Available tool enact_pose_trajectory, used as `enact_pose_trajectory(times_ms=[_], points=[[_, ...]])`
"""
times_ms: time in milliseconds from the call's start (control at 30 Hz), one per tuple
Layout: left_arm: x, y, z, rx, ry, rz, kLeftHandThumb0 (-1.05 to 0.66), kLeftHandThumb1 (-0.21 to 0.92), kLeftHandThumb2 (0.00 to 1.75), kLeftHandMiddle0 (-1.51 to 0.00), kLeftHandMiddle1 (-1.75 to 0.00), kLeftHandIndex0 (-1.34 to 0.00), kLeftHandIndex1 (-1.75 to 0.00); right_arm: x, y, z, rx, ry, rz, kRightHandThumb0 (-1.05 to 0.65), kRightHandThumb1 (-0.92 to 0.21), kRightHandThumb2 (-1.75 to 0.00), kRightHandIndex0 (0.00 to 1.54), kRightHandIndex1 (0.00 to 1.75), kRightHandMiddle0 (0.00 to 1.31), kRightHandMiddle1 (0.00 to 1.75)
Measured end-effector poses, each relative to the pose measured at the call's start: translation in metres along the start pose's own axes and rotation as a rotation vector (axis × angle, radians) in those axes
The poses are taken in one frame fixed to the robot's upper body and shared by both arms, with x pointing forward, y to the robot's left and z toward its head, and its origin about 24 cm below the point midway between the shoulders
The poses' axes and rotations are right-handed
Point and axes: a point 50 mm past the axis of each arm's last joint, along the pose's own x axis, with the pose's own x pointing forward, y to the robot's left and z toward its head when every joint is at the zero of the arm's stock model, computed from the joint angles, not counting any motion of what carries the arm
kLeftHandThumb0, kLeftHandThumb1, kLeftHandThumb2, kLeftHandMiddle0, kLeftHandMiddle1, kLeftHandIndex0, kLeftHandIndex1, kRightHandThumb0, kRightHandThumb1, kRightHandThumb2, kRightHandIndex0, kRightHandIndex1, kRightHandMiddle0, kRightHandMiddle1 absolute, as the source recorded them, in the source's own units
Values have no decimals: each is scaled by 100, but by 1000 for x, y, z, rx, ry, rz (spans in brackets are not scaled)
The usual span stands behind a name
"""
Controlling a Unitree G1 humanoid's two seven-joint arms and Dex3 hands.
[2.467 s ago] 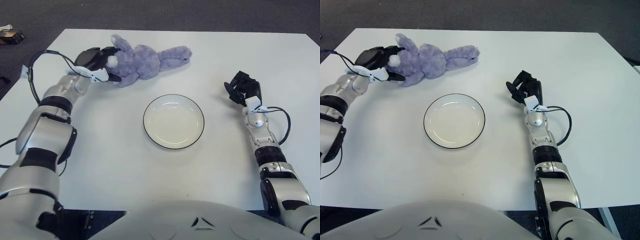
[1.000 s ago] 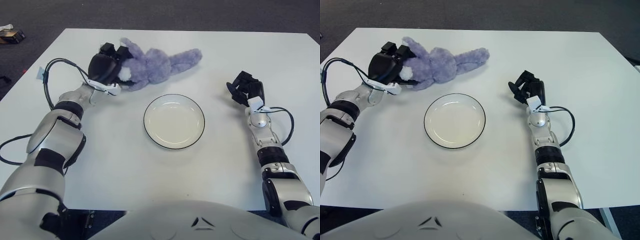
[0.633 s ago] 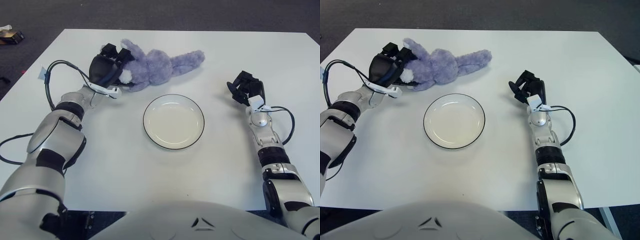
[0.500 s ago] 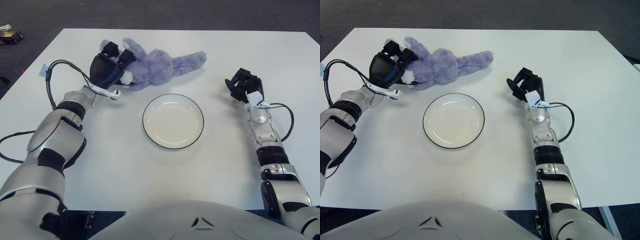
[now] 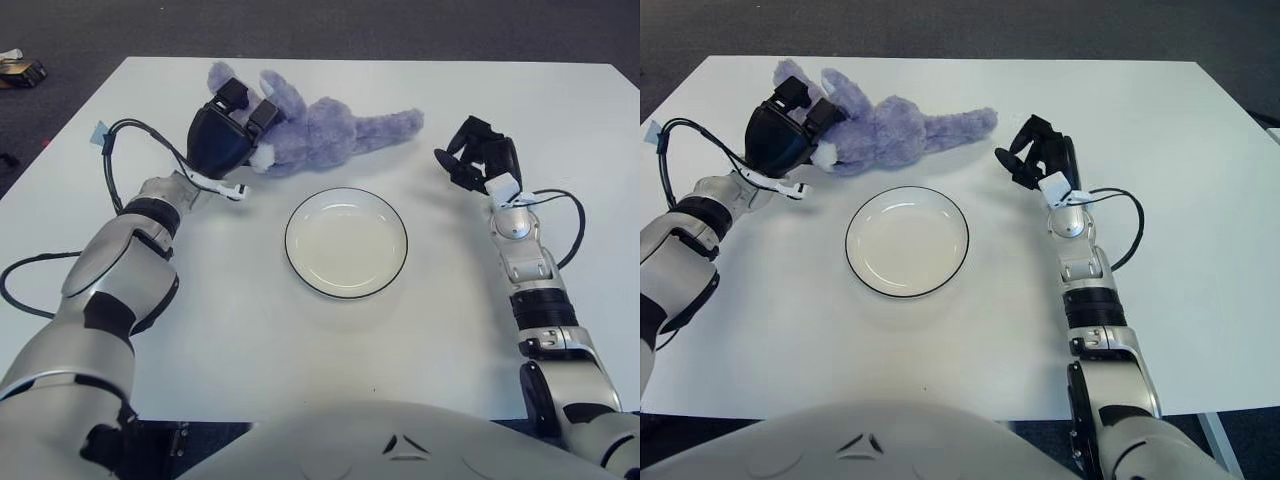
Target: Put the doll into the plate.
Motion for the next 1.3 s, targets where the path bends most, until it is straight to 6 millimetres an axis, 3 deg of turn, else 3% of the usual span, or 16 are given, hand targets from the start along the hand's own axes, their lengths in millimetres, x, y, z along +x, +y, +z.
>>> enact_pose_trajectory(times_ms=[333, 833, 867, 900, 1000, 1133, 1300], points=[[12, -1, 7, -10, -50, 35, -3, 92, 4, -83, -175, -69, -175, 12, -1, 15, 33, -65, 73, -1, -92, -20, 59, 141, 44, 123], [33, -9, 27, 4, -105, 59, 5, 92, 6, -78, -175, -70, -175, 21, 1, 31, -10, -65, 126, -1, -92, -29, 52, 141, 30, 143], [34, -9, 28, 3, -107, 60, 5, 92, 6, -78, -175, -70, -175, 22, 1, 32, -15, -65, 131, -16, -90, -24, 46, 119, 27, 123], [35, -9, 28, 2, -110, 62, 5, 92, 6, -78, -175, -70, -175, 23, 1, 33, -22, -65, 135, -22, -90, -20, 45, 105, 28, 112], [37, -9, 30, 0, -118, 65, 6, 92, 7, -77, -175, -70, -175, 25, 0, 34, -61, -53, 155, -42, -91, -8, 49, 38, 33, 66], [41, -9, 33, -8, -130, 77, 6, 92, 7, -77, -175, -70, -175, 31, -2, 38, -132, -39, 178, -50, -92, -5, 47, 9, 36, 46], [46, -9, 37, -23, -147, 92, 6, 92, 6, -77, -175, -71, -175, 38, -5, 48, -181, -51, 190, -53, -92, -4, 46, 2, 37, 40]])
